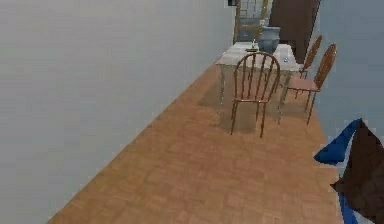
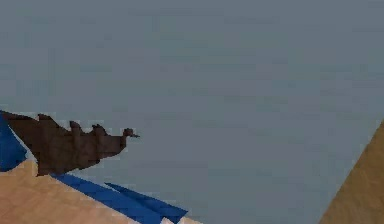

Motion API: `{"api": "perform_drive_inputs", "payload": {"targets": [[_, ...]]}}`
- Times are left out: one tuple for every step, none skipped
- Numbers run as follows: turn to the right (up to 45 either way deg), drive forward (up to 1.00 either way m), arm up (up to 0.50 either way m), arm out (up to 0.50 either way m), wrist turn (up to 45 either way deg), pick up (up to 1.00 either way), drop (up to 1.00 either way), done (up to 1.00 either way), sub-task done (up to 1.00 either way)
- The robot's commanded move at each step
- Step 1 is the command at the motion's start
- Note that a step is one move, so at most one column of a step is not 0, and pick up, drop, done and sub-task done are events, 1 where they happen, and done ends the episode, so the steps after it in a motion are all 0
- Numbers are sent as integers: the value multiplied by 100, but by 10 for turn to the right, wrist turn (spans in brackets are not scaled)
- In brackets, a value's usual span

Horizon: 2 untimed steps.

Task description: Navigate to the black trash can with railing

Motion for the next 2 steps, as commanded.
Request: {"api": "perform_drive_inputs", "payload": {"targets": [[-30, 0, 0, 0, 0, 0, 0, 0, 0], [0, 100, 0, 0, 0, 0, 0, 0, 0]]}}
